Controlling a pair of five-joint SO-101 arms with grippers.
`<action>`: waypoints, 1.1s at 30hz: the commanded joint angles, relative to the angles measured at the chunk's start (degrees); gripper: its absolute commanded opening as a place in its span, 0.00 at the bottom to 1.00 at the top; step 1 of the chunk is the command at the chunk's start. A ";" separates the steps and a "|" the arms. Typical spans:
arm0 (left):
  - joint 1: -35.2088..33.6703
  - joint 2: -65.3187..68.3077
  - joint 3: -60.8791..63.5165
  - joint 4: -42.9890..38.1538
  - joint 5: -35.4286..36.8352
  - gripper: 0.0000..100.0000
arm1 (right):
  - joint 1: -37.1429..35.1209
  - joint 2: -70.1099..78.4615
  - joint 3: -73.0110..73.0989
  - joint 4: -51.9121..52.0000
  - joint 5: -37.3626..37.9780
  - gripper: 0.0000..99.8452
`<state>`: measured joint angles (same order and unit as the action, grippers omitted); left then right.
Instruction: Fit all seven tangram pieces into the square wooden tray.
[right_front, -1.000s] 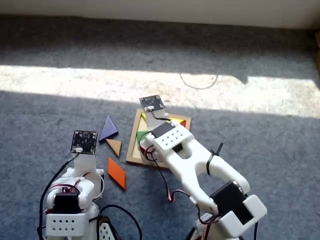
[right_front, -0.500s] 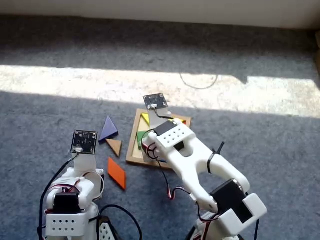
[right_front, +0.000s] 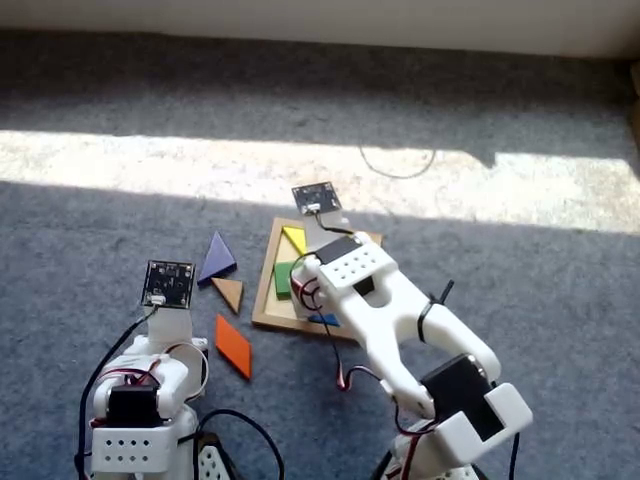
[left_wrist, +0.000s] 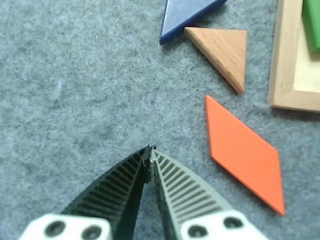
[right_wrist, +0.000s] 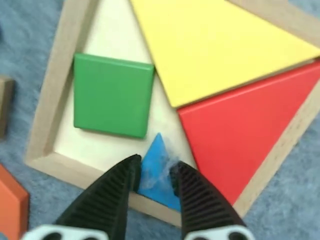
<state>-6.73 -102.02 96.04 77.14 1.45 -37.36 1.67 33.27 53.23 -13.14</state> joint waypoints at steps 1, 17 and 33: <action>-0.75 -2.24 1.10 0.18 -0.44 0.01 | 0.13 -0.40 -4.09 0.92 -2.29 0.01; -0.75 -2.24 1.10 0.18 -0.44 0.01 | 0.40 -0.31 -17.45 16.40 -30.42 0.01; -0.75 -2.24 1.10 0.18 -0.44 0.01 | 3.12 0.04 -17.01 16.31 -40.09 0.01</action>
<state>-6.73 -102.02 96.04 77.14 1.45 -35.78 2.55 18.95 68.79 -52.62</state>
